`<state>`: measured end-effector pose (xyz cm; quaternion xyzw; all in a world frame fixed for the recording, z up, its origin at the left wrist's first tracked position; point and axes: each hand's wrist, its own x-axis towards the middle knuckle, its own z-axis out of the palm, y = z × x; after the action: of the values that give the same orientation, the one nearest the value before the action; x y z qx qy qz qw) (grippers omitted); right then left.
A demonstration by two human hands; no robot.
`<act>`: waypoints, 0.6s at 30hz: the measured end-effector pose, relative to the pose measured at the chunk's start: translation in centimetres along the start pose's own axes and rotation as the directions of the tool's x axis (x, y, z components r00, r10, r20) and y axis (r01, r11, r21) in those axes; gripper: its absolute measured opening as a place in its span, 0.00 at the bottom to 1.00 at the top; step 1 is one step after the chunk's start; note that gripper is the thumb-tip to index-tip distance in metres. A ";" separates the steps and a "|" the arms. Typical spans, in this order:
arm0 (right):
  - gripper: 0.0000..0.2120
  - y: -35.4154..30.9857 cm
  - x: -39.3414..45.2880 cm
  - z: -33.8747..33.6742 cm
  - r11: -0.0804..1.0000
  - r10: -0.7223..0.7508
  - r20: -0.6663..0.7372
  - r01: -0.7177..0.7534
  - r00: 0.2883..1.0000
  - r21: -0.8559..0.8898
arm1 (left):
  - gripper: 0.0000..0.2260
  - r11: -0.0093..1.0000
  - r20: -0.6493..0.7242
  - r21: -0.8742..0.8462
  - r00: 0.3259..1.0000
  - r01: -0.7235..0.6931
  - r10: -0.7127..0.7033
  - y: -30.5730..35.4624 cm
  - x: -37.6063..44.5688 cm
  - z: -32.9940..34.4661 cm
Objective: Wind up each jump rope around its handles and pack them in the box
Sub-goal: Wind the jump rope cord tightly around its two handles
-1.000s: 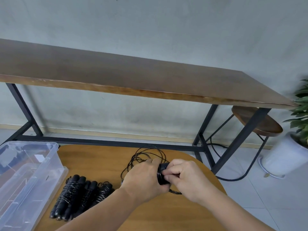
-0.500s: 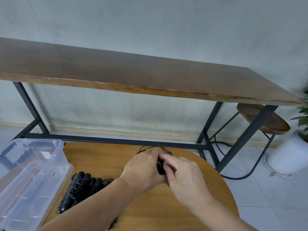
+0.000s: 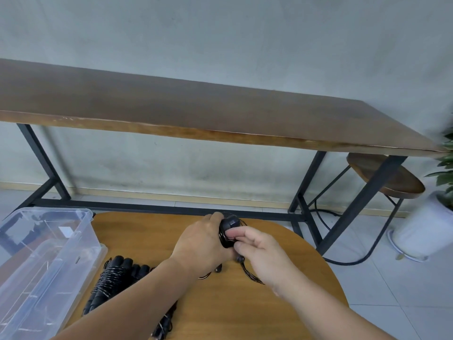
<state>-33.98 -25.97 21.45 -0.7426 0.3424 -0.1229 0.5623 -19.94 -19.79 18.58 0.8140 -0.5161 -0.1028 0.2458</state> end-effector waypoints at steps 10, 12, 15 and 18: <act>0.11 1.6 2.1 0.2 0.867 0.323 -0.062 -0.269 0.944 0.420 | 0.24 0.939 -0.051 -0.274 0.971 0.211 -0.233 -0.5 0.8 0.3; 0.14 1.7 2.8 0.9 0.833 0.348 -0.049 -0.285 0.936 0.475 | 0.24 0.929 0.003 -0.288 0.970 0.233 -0.242 -0.4 0.9 0.4; 0.15 1.8 3.7 1.1 0.824 0.332 -0.067 -0.255 0.941 0.506 | 0.22 0.901 0.097 -0.337 0.962 0.274 -0.256 -0.5 1.3 0.6; 0.15 2.0 4.1 1.0 0.806 0.332 -0.068 -0.246 0.941 0.538 | 0.18 0.792 0.201 -0.485 0.929 0.371 -0.311 -0.7 1.6 0.3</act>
<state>-31.15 -28.17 18.48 -0.4885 0.4489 -0.1824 0.7256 -18.79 -21.05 18.10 0.7910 -0.3271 -0.3246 0.4025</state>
